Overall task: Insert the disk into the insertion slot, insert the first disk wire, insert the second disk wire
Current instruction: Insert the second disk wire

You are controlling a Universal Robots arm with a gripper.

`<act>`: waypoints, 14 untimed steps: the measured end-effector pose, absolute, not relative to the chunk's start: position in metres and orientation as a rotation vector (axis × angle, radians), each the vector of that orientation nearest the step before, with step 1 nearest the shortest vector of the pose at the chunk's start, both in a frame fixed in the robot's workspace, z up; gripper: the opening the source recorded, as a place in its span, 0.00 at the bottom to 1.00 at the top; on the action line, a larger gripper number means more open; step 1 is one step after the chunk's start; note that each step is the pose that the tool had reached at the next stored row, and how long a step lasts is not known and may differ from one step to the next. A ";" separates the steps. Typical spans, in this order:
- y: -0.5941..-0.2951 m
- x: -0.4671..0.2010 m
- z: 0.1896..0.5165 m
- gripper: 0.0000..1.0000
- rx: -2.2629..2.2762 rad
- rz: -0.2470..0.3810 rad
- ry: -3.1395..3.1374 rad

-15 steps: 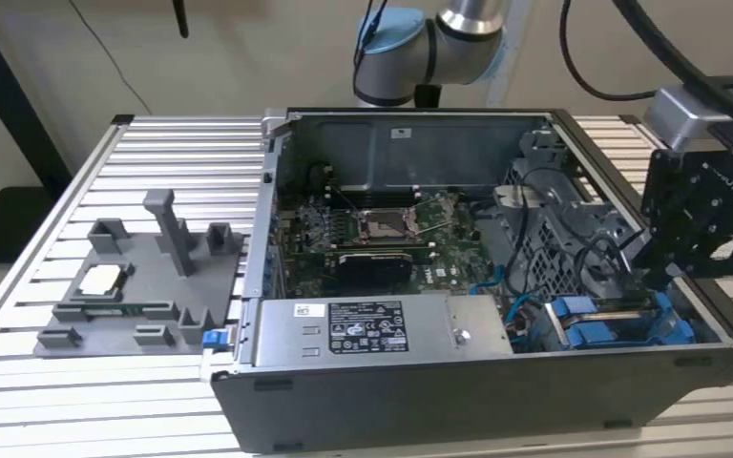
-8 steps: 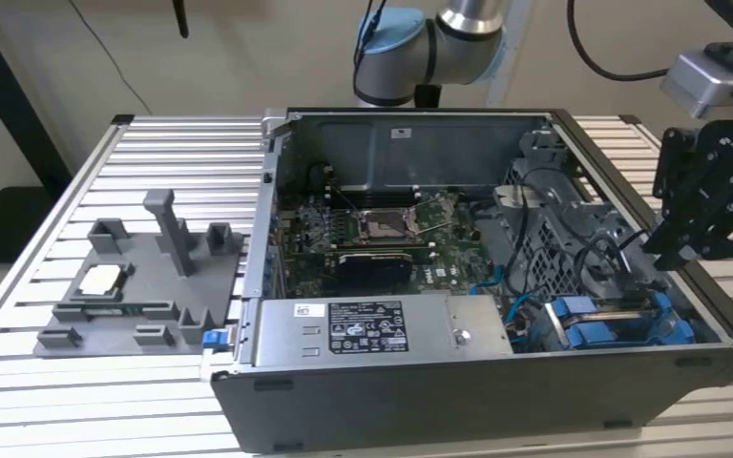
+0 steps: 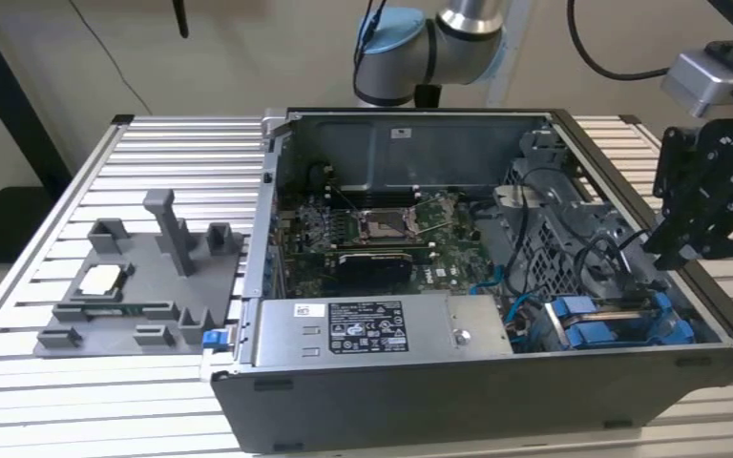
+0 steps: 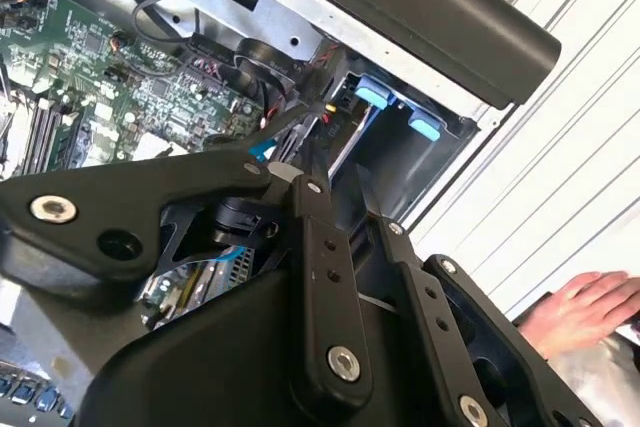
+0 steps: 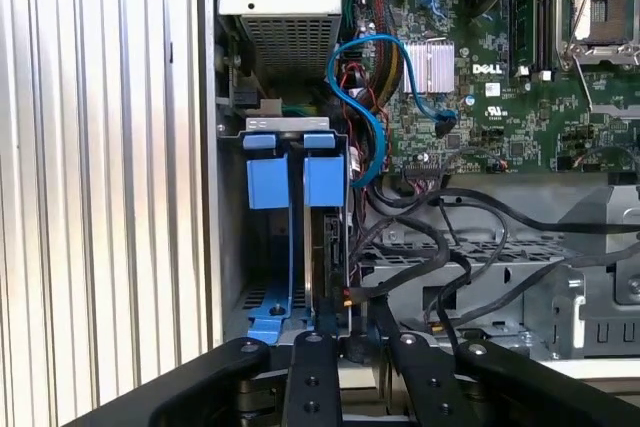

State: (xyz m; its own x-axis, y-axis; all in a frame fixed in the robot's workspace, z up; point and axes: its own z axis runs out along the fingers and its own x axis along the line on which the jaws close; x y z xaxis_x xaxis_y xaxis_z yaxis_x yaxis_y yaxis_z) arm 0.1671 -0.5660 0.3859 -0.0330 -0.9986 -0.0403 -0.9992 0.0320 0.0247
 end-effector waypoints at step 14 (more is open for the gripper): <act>-0.566 0.176 0.386 0.27 -2.184 0.072 2.241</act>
